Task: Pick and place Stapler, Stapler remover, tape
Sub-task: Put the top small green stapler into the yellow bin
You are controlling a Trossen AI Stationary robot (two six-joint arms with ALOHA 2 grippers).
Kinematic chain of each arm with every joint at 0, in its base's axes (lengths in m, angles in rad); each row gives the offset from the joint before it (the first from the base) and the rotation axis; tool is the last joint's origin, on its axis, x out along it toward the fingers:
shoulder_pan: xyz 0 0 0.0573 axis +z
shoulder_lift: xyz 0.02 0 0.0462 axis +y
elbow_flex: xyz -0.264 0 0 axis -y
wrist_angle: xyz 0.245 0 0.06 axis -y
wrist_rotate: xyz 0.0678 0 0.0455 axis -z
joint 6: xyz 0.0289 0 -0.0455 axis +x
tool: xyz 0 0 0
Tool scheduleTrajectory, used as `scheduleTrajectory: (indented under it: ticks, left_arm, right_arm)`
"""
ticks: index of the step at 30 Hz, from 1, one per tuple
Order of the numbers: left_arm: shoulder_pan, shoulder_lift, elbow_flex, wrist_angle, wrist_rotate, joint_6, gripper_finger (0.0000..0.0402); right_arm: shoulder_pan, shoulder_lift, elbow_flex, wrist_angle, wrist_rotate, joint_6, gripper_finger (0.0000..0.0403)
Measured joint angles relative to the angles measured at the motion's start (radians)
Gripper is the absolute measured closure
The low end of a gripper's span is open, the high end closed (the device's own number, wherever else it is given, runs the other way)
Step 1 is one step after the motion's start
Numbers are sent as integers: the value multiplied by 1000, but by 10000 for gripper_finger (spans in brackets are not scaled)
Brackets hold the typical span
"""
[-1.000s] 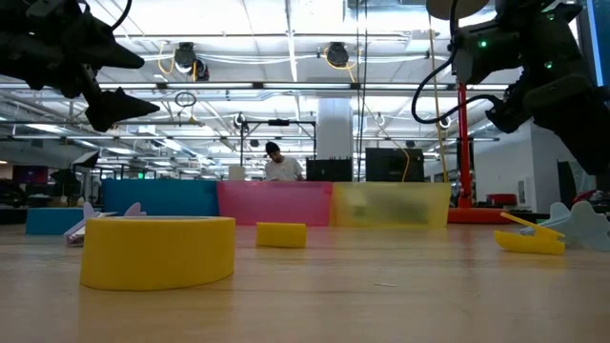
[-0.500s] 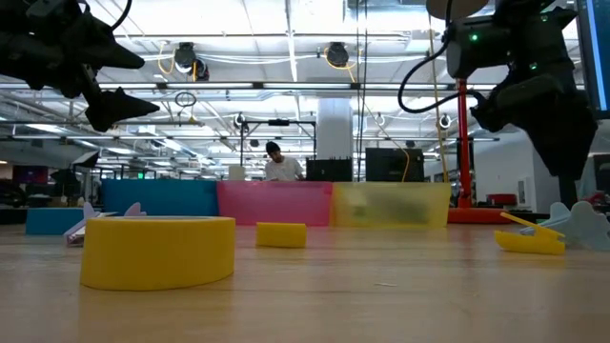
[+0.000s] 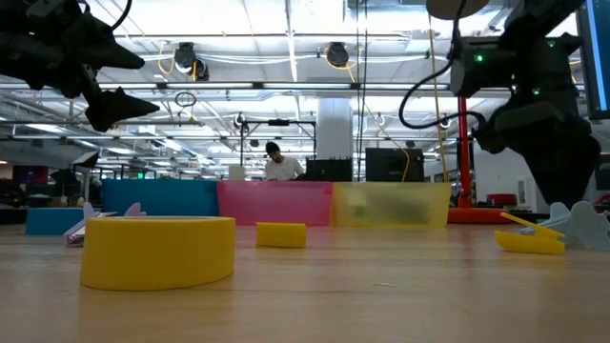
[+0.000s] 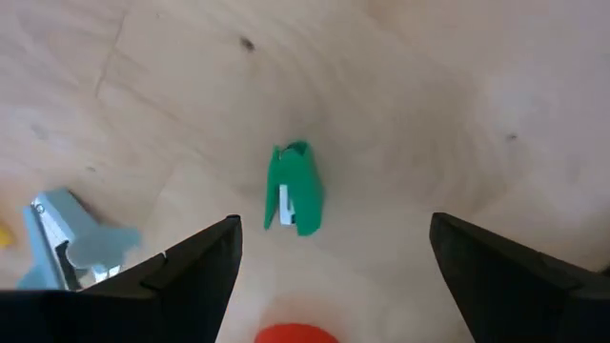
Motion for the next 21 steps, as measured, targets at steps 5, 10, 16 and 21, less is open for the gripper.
scheduleTrajectory:
  ticks: [5, 10, 16, 21]
  left_arm:
    - [0, 0, 0, 0, -1, -4, 33]
    - [0, 0, 0, 0, -2, -5, 26]
    - [0, 0, 0, 0, -3, -5, 30]
    - [0, 0, 0, 0, -27, -4, 29]
  right_arm:
    - [1, 0, -65, 140, -28, 29, 82]
    - [0, 0, -109, 207, -25, 33, 91]
    - [0, -2, -136, 228, -19, 80, 108]
    - [0, -1, -139, 227, 15, 112, 135]
